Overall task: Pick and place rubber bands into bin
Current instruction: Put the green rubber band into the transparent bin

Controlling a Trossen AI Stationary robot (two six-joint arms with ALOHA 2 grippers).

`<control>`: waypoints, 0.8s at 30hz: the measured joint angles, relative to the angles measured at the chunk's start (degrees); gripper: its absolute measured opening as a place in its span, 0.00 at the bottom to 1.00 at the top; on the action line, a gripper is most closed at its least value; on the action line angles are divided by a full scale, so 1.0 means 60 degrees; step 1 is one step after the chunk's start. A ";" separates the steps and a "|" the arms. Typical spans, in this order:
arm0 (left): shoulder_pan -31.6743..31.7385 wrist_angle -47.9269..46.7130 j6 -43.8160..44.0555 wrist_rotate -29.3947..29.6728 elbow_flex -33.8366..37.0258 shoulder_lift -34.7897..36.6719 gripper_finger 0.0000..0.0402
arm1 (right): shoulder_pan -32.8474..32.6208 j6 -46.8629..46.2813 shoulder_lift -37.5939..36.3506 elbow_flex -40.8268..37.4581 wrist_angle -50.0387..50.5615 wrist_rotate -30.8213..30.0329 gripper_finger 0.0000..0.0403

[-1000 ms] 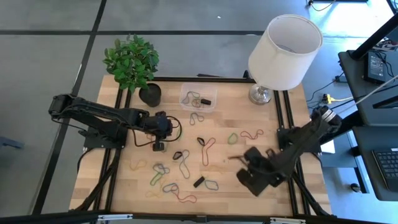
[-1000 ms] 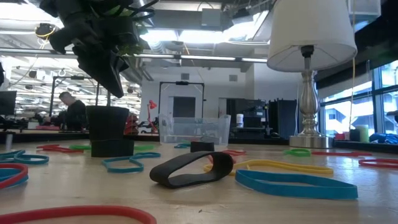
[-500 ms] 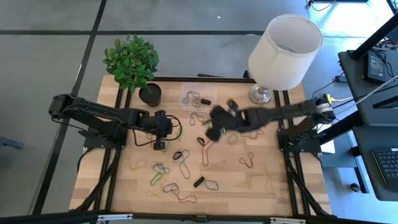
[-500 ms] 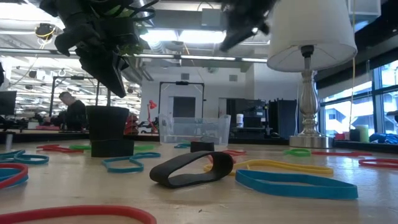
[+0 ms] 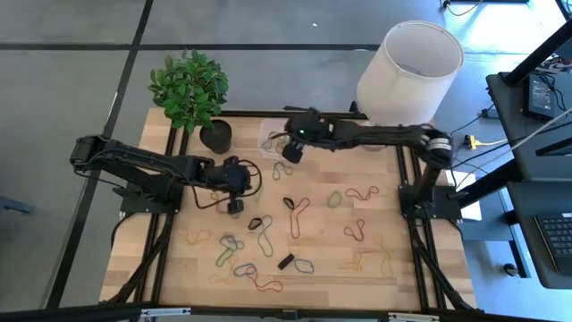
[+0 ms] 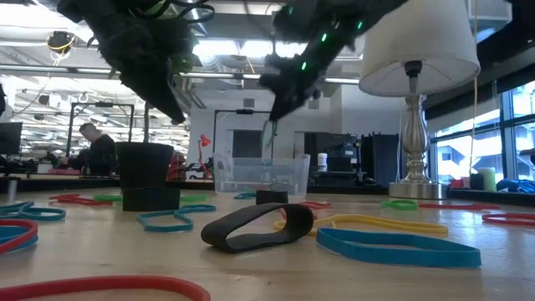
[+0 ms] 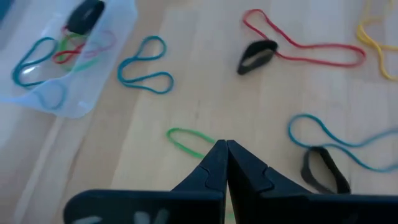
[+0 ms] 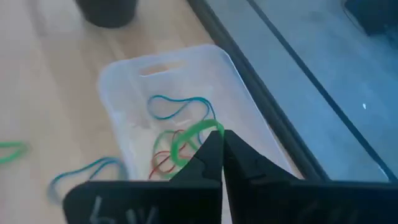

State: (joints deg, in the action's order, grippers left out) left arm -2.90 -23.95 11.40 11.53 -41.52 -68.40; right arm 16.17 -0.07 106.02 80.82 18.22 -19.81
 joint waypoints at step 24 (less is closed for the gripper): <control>0.0000 0.0034 0.1263 0.0408 0.0004 0.0000 0.00 | 0.1686 -0.0427 0.2451 0.0000 -0.0955 0.0000 0.00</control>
State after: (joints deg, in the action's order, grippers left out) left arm -2.90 -23.75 18.98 13.98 -41.50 -68.40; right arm 26.28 -2.64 120.73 80.82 12.49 -19.81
